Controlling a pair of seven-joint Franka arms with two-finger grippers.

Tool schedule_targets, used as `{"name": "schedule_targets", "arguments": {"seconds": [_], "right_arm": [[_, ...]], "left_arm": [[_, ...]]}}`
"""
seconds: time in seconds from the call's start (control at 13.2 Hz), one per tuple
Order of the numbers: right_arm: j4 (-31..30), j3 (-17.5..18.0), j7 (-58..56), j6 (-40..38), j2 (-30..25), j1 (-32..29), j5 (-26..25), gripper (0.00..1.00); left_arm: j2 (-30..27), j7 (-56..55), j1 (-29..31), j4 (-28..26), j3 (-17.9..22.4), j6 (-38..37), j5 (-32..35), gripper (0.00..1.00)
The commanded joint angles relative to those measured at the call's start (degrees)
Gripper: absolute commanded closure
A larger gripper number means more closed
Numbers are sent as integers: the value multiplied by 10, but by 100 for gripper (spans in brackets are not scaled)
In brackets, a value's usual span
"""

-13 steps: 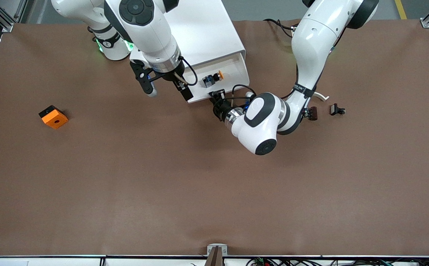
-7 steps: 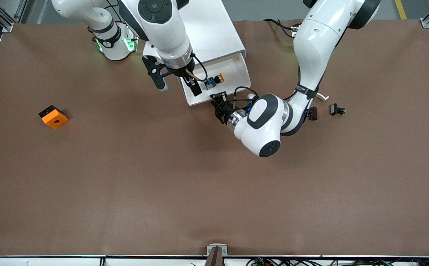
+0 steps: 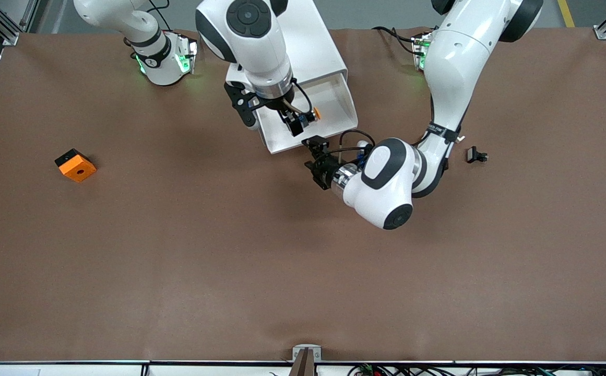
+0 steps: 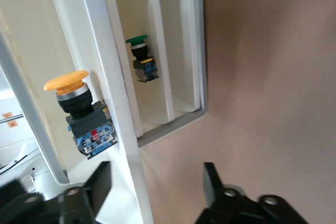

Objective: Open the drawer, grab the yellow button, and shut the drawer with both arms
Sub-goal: 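Lift the red button out with the right gripper while the left gripper holds the drawer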

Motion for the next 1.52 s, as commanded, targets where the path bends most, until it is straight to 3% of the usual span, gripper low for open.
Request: {"name": "schedule_targets", "arguments": {"seconds": [0.0, 0.53, 0.83, 1.36, 1.44], "right_arm": [[1, -5, 21, 1, 5, 19, 6, 0], [0, -5, 41, 4, 38, 56, 8, 0], [0, -5, 40, 5, 47, 51, 7, 0], [2, -7, 32, 9, 67, 38, 7, 0], [3, -7, 30, 13, 70, 39, 7, 16]], "left_arm": [[-37, 3, 0, 13, 20, -3, 47, 0], [-96, 131, 21, 15, 39, -4, 176, 0], [-130, 227, 21, 14, 37, -4, 297, 0], [-148, 410, 21, 15, 44, 3, 338, 0], [-153, 434, 22, 15, 44, 6, 345, 0]]}}
